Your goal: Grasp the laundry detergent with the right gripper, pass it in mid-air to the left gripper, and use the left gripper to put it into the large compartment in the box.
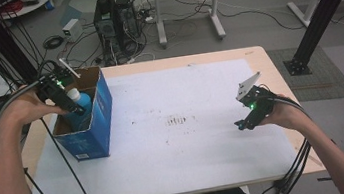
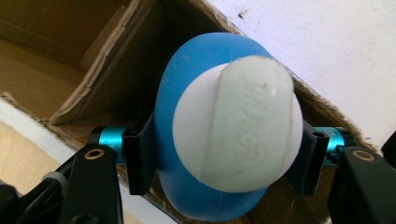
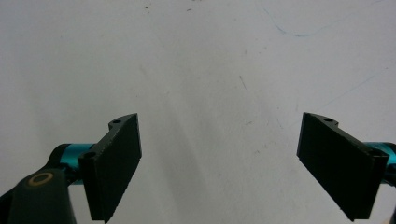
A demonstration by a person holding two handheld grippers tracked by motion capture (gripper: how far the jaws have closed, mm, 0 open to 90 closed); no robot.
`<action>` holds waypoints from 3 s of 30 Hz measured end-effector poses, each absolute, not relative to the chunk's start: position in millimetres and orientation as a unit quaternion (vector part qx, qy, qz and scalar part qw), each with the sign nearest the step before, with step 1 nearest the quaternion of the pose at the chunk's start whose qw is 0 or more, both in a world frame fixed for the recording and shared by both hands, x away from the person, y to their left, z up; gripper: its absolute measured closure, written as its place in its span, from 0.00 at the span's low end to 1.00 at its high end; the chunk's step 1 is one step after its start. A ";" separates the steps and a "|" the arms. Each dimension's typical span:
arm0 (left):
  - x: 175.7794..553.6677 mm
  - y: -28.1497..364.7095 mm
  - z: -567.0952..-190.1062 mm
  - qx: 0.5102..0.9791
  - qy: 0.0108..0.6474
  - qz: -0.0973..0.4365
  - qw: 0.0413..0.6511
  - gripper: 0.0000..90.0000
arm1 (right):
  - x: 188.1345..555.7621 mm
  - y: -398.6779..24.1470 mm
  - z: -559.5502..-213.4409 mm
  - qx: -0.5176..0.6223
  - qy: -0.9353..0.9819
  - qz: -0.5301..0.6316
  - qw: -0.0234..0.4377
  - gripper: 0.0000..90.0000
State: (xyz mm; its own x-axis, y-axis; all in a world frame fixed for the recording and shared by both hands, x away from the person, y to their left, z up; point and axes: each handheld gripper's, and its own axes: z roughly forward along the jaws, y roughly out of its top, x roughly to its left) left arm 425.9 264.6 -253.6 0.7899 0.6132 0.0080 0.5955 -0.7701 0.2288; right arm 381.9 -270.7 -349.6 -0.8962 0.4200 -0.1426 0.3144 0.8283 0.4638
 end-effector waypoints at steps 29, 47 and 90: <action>423.7 255.6 -272.3 0.951 0.298 0.040 0.074 0.42 | 378.7 -268.4 -349.8 0.210 0.949 0.207 0.110 0.15; 423.3 255.8 -273.4 0.947 0.309 0.039 0.080 0.41 | 378.0 -267.3 -350.4 0.209 0.950 0.206 0.111 0.15; 419.7 255.4 -258.1 0.946 0.313 0.038 0.073 0.28 | 378.7 -269.4 -354.3 0.198 0.951 0.208 0.116 0.15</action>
State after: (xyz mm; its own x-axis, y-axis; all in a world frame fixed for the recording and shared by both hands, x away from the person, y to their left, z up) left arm 419.7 255.4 -258.1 0.8010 0.5981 0.0260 0.5869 -0.7931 0.1629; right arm 378.7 -269.4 -354.3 -0.8949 0.4245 -0.1379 0.3283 0.8353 0.4410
